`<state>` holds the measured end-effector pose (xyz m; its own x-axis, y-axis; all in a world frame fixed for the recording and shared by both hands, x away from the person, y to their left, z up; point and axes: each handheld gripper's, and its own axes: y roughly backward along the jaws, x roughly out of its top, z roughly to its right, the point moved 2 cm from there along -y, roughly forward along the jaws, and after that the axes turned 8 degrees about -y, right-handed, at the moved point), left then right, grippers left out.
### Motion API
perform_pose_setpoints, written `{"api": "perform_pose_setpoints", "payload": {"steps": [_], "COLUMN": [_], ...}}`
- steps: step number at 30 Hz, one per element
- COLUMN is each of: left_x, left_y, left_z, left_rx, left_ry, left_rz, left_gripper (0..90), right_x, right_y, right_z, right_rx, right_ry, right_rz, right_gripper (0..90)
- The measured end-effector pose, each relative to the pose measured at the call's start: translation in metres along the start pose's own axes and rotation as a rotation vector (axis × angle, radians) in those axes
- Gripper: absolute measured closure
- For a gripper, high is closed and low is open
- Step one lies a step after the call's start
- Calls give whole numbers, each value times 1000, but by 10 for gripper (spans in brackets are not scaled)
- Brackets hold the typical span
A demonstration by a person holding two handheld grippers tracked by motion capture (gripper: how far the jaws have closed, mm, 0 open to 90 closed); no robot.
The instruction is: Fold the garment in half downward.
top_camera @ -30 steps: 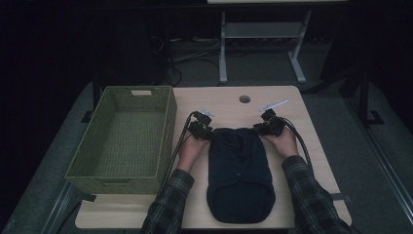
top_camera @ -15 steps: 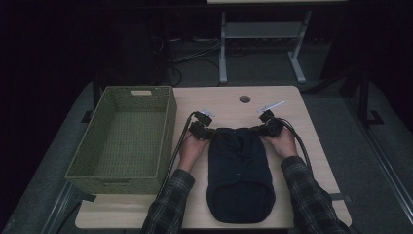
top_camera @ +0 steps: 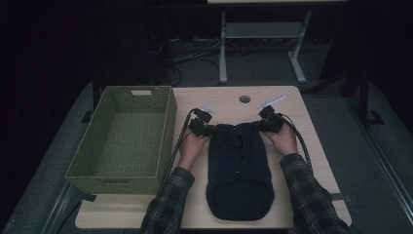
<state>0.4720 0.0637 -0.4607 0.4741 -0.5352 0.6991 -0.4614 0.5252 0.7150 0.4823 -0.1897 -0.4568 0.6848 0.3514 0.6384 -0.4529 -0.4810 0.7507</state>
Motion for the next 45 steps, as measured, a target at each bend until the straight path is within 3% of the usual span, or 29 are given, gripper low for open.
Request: {"api": "perform_pose_setpoints", "payload": {"steps": [12,26,33,45], "left_x": [28,55,50,27], "left_y": [30,72,83,90], "left_z": [4,10,19,35], "left_rx": [70,143,156,125], "left_ry": [-50,-93,-130,-166], "left_rz": [96,238,250,231], "left_gripper": [810,809,809,807], "right_x": [14,43,39,5], "right_y": [26,66,79,87], "right_z": [-2,-11,-23,-44], "right_rx": [-21,-46,-34,3], "right_ry": [4,37,74,112], "right_rz": [104,238,263,278], "right_gripper": [839,839,838,834]}}
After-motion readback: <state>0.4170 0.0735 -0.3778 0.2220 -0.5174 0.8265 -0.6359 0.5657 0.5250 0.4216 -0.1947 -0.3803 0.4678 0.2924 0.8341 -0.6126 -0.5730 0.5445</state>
